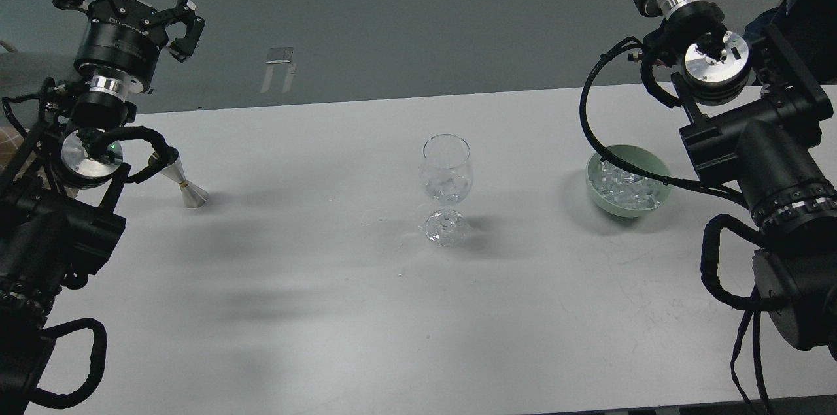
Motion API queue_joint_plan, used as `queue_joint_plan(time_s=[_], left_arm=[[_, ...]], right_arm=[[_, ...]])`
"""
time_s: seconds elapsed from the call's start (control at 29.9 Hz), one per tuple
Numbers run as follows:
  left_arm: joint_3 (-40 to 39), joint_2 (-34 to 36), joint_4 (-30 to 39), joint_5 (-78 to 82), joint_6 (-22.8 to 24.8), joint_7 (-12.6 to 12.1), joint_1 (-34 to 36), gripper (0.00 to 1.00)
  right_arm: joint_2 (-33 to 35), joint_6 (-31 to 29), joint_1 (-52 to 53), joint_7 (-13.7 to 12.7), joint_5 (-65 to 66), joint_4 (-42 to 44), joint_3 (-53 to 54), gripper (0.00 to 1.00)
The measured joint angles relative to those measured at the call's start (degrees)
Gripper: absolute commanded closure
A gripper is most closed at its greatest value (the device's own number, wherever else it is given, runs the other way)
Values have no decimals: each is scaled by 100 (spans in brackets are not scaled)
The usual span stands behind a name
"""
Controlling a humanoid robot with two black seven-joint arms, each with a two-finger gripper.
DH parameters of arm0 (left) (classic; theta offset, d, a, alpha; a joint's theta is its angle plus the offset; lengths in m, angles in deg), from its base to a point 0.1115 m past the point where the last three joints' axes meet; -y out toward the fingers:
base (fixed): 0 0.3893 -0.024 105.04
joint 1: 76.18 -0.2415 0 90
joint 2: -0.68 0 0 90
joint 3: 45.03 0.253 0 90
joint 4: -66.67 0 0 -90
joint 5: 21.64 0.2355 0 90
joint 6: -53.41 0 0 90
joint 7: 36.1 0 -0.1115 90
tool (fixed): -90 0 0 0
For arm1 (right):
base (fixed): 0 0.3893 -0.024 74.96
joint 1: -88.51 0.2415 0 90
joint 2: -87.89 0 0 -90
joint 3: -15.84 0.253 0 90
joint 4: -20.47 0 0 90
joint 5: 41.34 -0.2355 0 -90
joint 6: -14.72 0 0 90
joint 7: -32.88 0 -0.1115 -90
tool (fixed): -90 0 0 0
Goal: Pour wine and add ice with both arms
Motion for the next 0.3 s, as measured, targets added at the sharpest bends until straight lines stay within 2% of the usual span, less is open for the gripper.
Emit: queue_joint_plan(time_s=[0.3], left_arm=[[25,-116,0,25,-129,-15,-25,2]], right_arm=[[-60,-62,-197,12,4,-182,-9,0]])
